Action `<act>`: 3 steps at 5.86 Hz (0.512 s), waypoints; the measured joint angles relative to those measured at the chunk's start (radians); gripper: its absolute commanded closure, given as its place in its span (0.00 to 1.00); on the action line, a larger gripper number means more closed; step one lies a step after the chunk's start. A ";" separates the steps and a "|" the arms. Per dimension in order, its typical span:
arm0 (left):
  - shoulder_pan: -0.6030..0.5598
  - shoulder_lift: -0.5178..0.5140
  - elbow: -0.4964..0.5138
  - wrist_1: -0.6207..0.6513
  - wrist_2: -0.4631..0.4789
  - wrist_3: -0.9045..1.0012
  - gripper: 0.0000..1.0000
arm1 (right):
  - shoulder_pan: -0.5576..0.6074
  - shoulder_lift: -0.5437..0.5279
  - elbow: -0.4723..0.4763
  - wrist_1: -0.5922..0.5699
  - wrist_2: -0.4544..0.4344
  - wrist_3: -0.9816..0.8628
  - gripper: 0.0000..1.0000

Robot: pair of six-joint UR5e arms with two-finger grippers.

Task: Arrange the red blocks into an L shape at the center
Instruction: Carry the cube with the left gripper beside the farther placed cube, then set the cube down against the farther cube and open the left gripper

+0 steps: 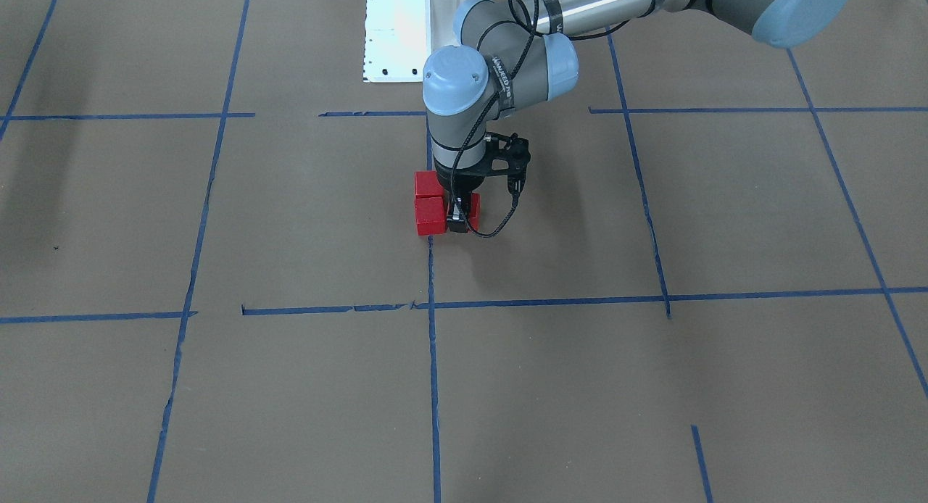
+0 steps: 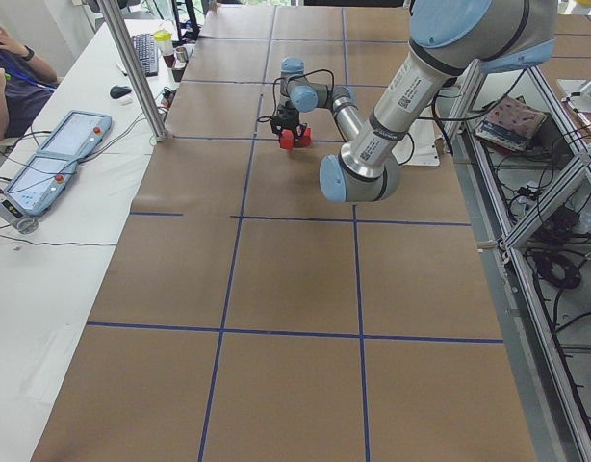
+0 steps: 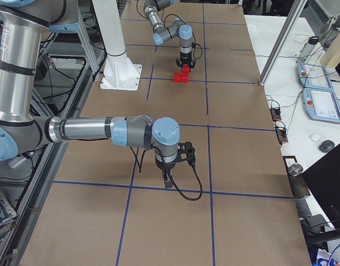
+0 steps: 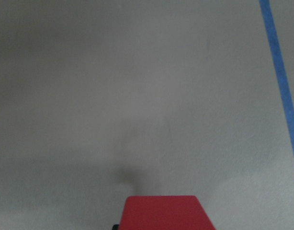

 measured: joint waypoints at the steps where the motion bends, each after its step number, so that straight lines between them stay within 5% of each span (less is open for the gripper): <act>1: 0.008 -0.004 0.008 -0.001 0.000 -0.003 0.85 | 0.000 0.000 -0.001 0.000 0.000 -0.001 0.00; 3: 0.012 -0.002 0.011 -0.008 -0.002 -0.015 0.84 | 0.000 0.000 -0.003 0.000 0.000 -0.004 0.00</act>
